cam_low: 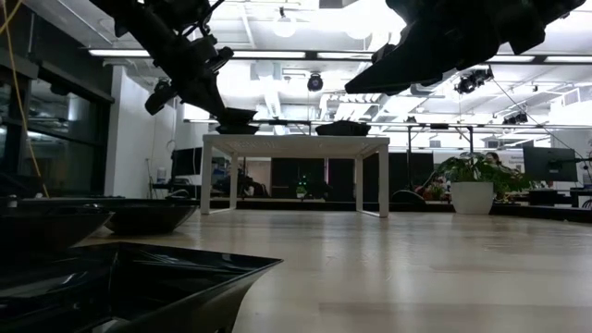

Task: Pick & Place Mini shaped plates
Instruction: Stack the black square plate on top of the black square plate on the shelf

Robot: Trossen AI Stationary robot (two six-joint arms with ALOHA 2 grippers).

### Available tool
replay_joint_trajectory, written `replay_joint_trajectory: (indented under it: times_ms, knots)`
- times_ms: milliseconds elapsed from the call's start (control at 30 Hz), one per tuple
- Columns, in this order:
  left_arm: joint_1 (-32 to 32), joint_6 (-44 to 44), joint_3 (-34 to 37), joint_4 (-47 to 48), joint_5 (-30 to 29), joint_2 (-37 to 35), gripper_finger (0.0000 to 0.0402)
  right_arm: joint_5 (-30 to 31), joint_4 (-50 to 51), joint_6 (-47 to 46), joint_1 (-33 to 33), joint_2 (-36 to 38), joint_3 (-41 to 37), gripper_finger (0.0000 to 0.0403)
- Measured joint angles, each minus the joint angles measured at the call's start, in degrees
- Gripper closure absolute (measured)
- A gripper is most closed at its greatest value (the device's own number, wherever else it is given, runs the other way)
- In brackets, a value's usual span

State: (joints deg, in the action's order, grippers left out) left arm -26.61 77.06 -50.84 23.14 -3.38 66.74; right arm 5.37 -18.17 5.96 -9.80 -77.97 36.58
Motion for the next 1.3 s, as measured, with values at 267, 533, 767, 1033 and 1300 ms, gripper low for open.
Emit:
replay_joint_trajectory:
  times_ms: [267,533,767,1033,1300]
  knots:
    - [0.0,-0.37,0.01,0.27,0.01,0.0,0.0375,-0.02,0.0,0.0,0.0,0.0,0.0,0.0253]
    - [0.0,-0.57,0.01,0.11,-0.3,0.0,0.0342,-0.02,0.0,-0.01,0.0,0.0,0.0,0.0253]
    - [0.0,-0.52,0.03,-0.35,-2.52,-0.44,0.0342,-0.02,0.46,-0.01,0.0,0.0,0.0,0.0253]
    - [0.0,-1.08,0.03,1.03,-3.02,-0.4,0.0341,-0.01,0.57,-0.01,0.0,0.0,0.0,0.0253]
    - [0.0,-4.81,0.05,1.34,-3.52,-1.13,0.0341,-0.01,0.84,-0.71,0.0,0.0,0.0,0.0253]
